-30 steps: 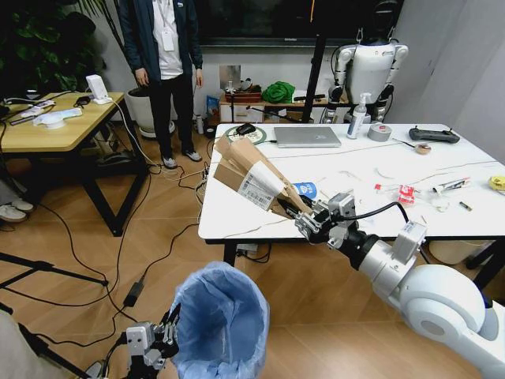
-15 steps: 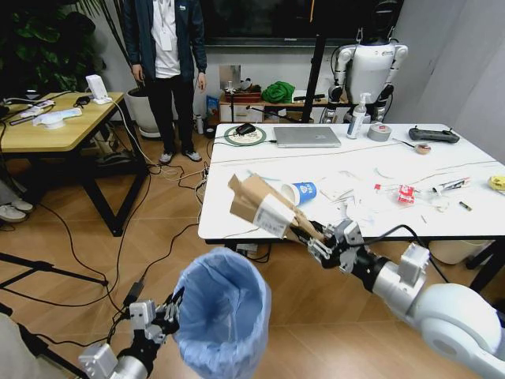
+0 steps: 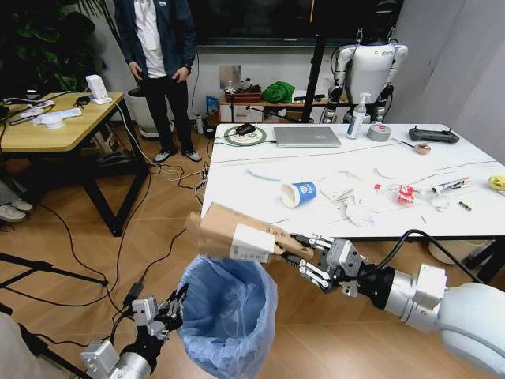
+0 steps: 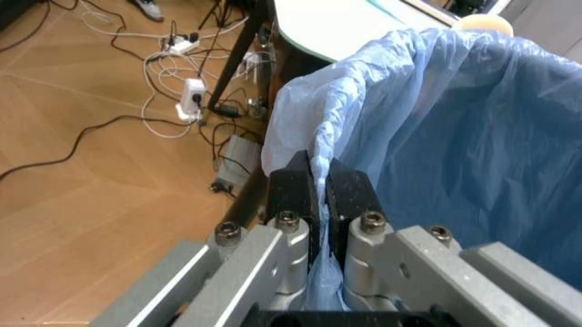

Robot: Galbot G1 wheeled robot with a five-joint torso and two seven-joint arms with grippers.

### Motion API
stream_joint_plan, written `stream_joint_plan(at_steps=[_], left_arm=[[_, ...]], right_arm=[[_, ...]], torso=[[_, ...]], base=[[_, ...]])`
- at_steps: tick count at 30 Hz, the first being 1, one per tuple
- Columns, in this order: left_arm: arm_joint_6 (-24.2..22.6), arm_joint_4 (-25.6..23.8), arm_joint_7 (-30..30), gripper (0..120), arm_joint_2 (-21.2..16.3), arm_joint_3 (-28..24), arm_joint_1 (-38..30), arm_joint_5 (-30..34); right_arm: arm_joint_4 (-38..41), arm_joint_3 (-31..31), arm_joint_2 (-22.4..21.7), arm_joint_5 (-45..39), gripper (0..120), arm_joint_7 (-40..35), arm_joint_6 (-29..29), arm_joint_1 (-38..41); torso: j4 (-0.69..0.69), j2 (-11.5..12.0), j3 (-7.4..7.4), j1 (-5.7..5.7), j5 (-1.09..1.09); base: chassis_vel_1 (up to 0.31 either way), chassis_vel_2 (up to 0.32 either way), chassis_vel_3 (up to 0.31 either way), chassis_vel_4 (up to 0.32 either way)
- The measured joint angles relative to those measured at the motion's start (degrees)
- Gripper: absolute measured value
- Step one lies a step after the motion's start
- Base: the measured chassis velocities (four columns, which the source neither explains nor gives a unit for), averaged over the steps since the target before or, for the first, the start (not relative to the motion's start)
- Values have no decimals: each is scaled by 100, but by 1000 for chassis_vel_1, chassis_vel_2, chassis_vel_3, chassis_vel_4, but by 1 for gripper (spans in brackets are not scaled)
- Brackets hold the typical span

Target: Pick up the trash bin and place the trash from the table into it.

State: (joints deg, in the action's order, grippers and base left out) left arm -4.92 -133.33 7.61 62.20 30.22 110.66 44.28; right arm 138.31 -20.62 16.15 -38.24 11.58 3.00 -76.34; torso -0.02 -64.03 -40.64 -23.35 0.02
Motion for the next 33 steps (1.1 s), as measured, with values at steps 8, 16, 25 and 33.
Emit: stream_joint_plan(at_steps=[8,16,25,33], left_arm=[[0,-49,-51,0,135,49,101,-103],[-9,-20,-66,0,179,41,90,-123],[34,-97,-137,0,460,297,295,-253],[50,-150,-138,0,516,440,352,-207]], right_arm=[[-255,1442,482,510,23,300,128,1828],[-532,2335,1017,951,23,533,154,2877],[-1125,4069,2009,847,23,629,-384,4500],[-1457,4459,2360,1044,23,813,-500,4791]], torso=[[2,0,0,0,-2],[-1,0,0,0,-2],[4,0,0,0,-2],[0,0,0,0,-2]], base=[[0,0,0,0],[0,0,0,0],[0,0,0,0],[0,0,0,0]])
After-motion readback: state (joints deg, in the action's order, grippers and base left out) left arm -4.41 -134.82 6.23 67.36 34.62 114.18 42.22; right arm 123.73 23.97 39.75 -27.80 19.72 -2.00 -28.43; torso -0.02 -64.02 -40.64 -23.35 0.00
